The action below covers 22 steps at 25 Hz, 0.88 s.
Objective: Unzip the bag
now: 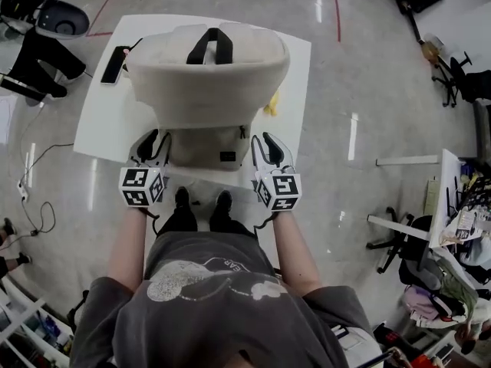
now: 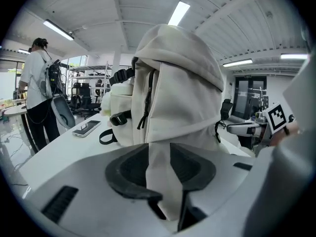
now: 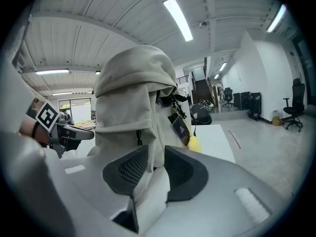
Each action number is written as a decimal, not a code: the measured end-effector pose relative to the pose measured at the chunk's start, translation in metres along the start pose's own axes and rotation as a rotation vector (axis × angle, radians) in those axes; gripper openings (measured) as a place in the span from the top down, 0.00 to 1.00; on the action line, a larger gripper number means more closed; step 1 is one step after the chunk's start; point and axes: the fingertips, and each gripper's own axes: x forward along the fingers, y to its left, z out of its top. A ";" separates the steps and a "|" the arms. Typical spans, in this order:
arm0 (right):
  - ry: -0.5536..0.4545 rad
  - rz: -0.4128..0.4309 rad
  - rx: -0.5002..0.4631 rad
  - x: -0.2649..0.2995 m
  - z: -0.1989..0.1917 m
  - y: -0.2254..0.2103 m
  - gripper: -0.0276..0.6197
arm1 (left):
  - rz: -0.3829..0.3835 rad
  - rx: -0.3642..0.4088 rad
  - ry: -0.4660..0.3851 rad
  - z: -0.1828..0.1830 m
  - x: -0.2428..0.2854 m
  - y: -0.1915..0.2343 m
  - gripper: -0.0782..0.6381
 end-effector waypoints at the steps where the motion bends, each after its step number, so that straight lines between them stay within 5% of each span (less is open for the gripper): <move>1: 0.001 0.009 0.002 0.001 -0.002 -0.001 0.80 | 0.009 -0.001 0.004 -0.002 0.000 -0.002 0.69; 12: 0.018 -0.034 0.022 -0.006 -0.018 -0.002 0.82 | -0.003 -0.032 -0.034 -0.001 -0.012 -0.005 0.72; 22: -0.028 -0.108 -0.027 -0.045 -0.025 0.083 0.90 | -0.115 -0.046 -0.102 -0.023 -0.089 0.003 0.78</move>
